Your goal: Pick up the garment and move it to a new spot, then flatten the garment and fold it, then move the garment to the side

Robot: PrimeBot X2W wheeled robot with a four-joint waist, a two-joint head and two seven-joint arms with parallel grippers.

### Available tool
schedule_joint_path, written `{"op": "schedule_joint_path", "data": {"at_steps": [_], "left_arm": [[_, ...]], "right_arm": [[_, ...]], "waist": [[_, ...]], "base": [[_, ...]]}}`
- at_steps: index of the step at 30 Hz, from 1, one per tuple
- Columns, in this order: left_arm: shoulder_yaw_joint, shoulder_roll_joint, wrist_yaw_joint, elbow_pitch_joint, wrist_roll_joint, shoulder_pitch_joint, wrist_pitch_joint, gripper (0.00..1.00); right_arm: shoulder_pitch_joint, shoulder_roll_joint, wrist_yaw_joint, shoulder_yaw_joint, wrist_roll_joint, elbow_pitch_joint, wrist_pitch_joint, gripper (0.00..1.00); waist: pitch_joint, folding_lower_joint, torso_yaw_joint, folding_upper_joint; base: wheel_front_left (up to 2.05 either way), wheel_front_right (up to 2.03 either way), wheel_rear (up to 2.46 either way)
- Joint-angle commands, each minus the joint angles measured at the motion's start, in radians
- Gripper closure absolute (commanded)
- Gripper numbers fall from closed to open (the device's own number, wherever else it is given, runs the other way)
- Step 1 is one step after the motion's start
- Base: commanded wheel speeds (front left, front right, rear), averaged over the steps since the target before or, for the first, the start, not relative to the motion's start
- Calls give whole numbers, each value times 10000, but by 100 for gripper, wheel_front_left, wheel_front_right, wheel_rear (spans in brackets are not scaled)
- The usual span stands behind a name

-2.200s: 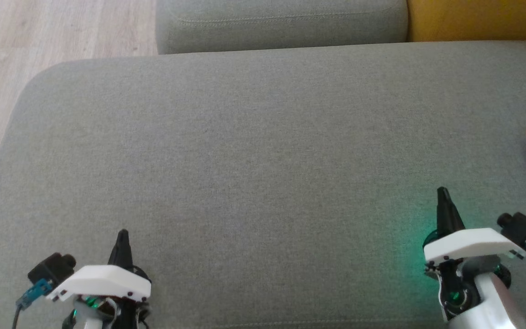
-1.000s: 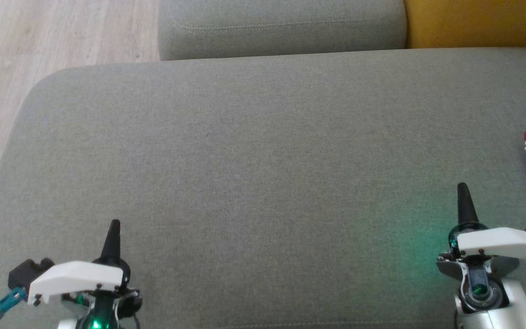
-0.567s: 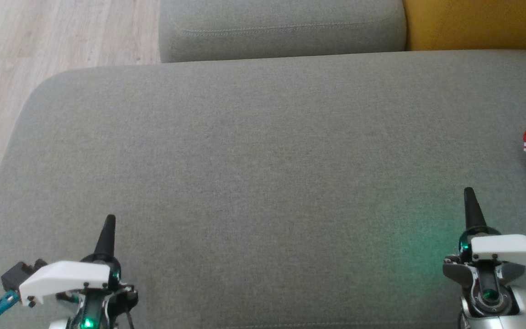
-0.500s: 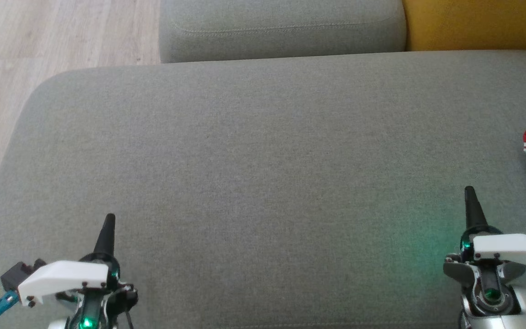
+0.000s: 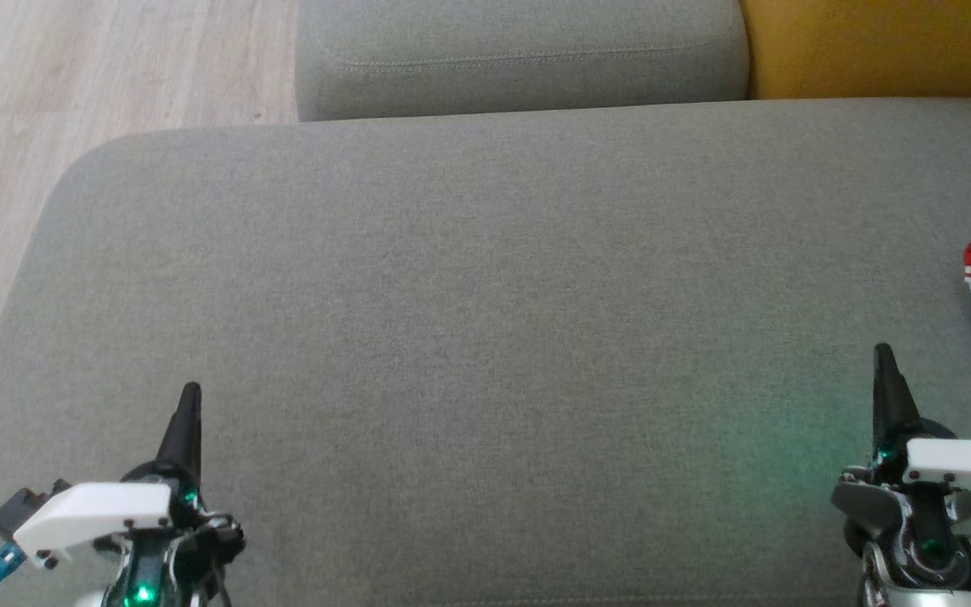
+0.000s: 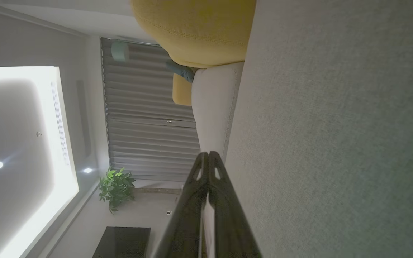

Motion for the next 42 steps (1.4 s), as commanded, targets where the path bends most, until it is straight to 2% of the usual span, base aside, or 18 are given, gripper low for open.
{"op": "schedule_joint_path", "data": {"at_steps": [1, 13, 42], "left_arm": [[401, 166, -130, -441, -311, -560, 92, 100], [648, 181, -370, -641, -1552, -575, 436, 100], [648, 181, -370, -642, -1553, -574, 435, 100]], "right_arm": [[-187, -39, 61, 109, 372, -472, 149, 100], [4, -30, 67, -78, 1689, -914, 485, 100], [4, -30, 67, -77, 1690, -915, 484, 100]], "waist": [[-10, 0, 1, 0], [-79, 0, 9, 0], [-79, 0, 9, 0]], "base": [[0, 0, 0], [0, 0, 0], [0, 0, 0]]}}
